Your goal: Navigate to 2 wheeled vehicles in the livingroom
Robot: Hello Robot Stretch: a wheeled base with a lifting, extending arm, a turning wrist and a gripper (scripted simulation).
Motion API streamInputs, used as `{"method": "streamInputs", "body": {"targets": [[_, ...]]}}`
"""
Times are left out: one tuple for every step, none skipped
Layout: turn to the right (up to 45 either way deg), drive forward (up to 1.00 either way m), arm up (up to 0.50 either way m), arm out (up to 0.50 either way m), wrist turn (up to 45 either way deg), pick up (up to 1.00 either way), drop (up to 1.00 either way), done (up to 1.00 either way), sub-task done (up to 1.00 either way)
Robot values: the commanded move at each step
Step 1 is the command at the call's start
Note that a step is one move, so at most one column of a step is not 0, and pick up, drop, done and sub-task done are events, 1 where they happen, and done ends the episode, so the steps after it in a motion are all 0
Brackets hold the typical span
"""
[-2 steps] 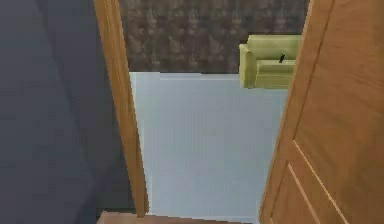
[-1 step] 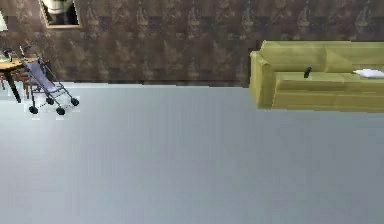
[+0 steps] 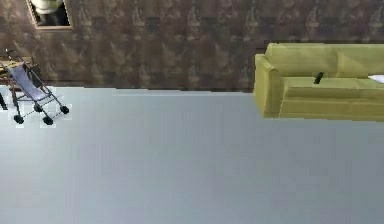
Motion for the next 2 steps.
{"method": "streamInputs", "body": {"targets": [[-36.0, 0.0, 0.0, 0.0, 0.0, 0.0, 0.0, 0.0, 0.0], [0.0, 1.0, 0.0, 0.0, 0.0, 0.0, 0.0, 0.0, 0.0]]}}
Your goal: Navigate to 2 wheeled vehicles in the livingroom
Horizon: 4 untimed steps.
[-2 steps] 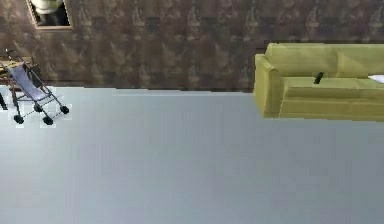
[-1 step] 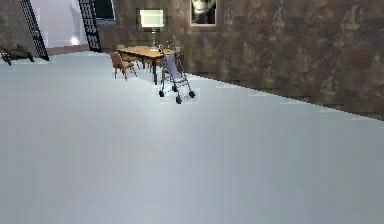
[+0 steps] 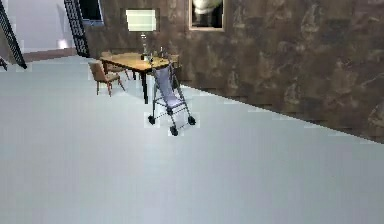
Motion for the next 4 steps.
{"method": "streamInputs", "body": {"targets": [[0.0, 1.0, 0.0, 0.0, 0.0, 0.0, 0.0, 0.0, 0.0], [-6.0, 0.0, 0.0, 0.0, 0.0, 0.0, 0.0, 0.0, 0.0], [0.0, 0.45, 0.0, 0.0, 0.0, 0.0, 0.0, 0.0, 0.0], [0.0, 0.0, 0.0, 0.0, 0.0, 0.0, 0.0, 0.0, 1.0]]}}
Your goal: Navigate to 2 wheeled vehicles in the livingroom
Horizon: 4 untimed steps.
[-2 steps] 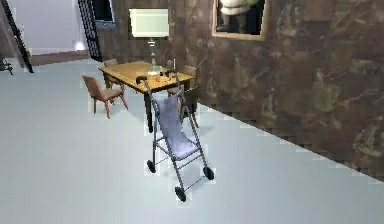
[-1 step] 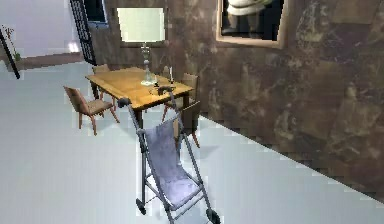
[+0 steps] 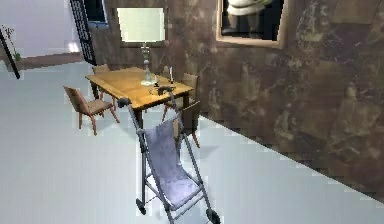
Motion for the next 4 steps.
{"method": "streamInputs", "body": {"targets": [[-45.0, 0.0, 0.0, 0.0, 0.0, 0.0, 0.0, 0.0, 0.0], [-36.0, 0.0, 0.0, 0.0, 0.0, 0.0, 0.0, 0.0, 0.0], [0.0, 0.35, 0.0, 0.0, 0.0, 0.0, 0.0, 0.0, 0.0], [36.0, 0.0, 0.0, 0.0, 0.0, 0.0, 0.0, 0.0, 0.0]]}}
